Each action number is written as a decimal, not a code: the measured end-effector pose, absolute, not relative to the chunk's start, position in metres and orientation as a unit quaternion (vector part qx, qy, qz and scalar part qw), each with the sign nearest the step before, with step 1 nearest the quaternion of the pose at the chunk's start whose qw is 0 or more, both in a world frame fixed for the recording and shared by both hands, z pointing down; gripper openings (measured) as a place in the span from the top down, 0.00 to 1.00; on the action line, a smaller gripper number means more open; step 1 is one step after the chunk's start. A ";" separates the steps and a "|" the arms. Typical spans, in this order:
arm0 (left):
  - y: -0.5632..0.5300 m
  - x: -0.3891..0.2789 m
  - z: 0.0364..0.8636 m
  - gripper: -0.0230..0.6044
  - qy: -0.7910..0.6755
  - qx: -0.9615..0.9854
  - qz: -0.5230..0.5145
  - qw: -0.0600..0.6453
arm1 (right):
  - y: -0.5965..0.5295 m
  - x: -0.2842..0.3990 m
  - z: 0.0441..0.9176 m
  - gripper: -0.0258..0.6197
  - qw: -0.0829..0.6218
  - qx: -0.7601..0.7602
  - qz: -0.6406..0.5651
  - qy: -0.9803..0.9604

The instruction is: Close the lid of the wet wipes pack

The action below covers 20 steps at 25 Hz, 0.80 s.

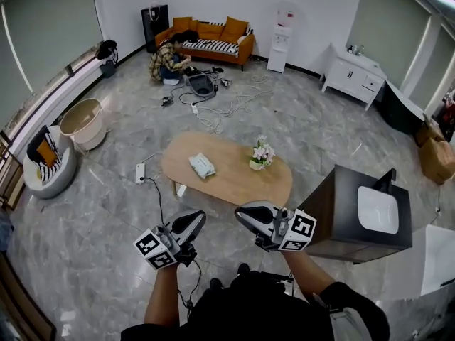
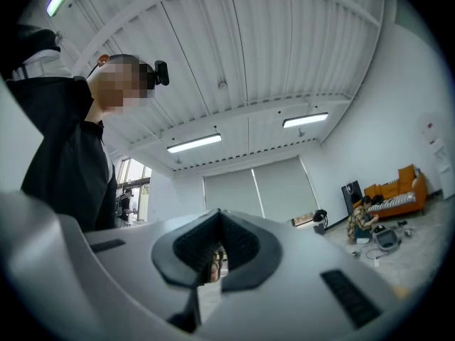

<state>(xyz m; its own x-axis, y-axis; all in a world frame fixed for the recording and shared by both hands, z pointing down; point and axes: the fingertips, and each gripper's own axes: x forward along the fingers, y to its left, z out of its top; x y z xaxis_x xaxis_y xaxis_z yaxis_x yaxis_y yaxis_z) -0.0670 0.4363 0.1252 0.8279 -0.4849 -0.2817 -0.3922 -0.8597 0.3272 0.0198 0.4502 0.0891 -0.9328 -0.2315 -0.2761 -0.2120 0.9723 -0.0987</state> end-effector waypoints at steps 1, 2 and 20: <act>0.440 -0.066 0.123 0.94 -0.231 0.948 -0.178 0.127 | 0.454 0.019 0.088 0.95 0.144 -0.111 -0.032 0.983; 0.444 -0.064 0.120 0.94 -0.232 0.950 -0.173 0.122 | 0.456 0.021 0.085 0.95 0.145 -0.113 -0.026 0.983; 0.469 -0.008 0.103 0.94 -0.224 0.963 -0.129 0.076 | 0.464 0.091 0.067 0.95 0.164 -0.160 0.032 0.973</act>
<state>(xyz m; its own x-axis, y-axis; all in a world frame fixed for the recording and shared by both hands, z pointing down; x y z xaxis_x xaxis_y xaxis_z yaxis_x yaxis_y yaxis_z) -0.0080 0.4688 0.1027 0.8662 -0.4515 -0.2140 -0.4121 -0.8878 0.2051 0.0906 0.4638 0.0667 -0.8951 -0.3001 -0.3298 -0.3208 0.9471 0.0091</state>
